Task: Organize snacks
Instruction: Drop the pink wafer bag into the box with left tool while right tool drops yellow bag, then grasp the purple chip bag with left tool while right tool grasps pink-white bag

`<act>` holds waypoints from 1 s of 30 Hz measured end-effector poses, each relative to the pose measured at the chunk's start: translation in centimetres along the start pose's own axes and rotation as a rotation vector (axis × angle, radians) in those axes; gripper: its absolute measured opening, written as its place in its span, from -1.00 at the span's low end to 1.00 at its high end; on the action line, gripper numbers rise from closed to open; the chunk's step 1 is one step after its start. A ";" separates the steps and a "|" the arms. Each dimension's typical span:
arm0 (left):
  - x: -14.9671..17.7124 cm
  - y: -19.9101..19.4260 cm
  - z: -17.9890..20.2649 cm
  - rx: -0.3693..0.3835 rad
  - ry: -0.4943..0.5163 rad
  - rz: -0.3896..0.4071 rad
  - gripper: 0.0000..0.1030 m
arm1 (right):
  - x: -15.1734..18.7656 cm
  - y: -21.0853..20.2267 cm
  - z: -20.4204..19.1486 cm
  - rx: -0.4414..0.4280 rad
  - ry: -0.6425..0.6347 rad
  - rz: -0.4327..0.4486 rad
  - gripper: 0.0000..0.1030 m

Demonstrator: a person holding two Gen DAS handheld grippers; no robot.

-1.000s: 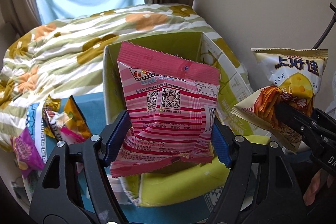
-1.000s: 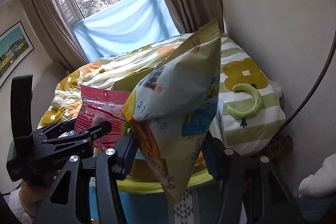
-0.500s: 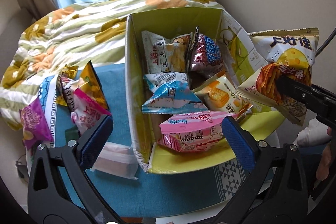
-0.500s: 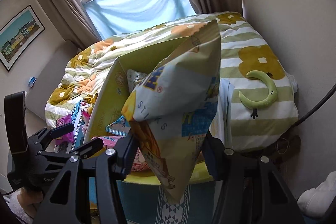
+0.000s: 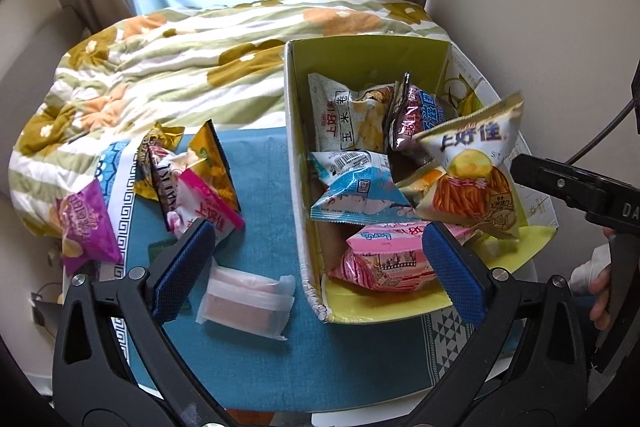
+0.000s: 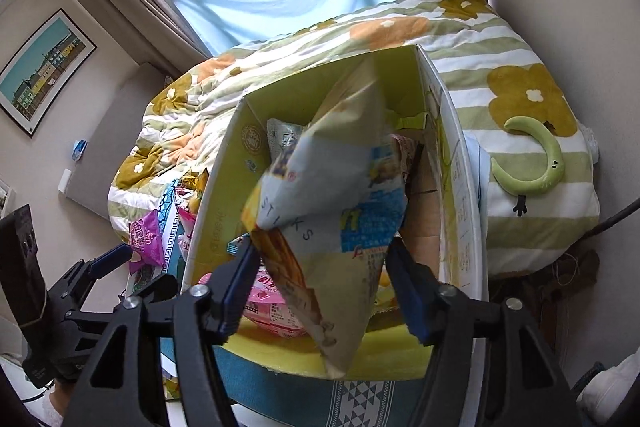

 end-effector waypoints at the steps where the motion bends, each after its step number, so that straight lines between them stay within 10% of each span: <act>1: 0.2 0.0 0.0 -0.003 0.002 -0.001 0.99 | 0.2 -0.2 0.1 0.014 -0.003 0.009 0.80; 18: 1.4 -1.5 -1.0 -0.011 -0.047 0.004 0.99 | 1.9 -3.6 -0.2 0.086 -0.073 0.089 1.00; 30: 1.9 -4.0 -8.6 -0.091 -0.178 0.016 0.99 | -0.3 -3.8 -5.7 0.032 -0.204 0.136 1.00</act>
Point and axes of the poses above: each gripper's, at about its wrist camera, not at the fingertips, and y roughly the way its jaws point, z to its right, x to its underside, the point moved 8 cm from there along y, roughly the way its jaws point, and after that the axes turned 14 degrees about -x, right-handed, at the moved point
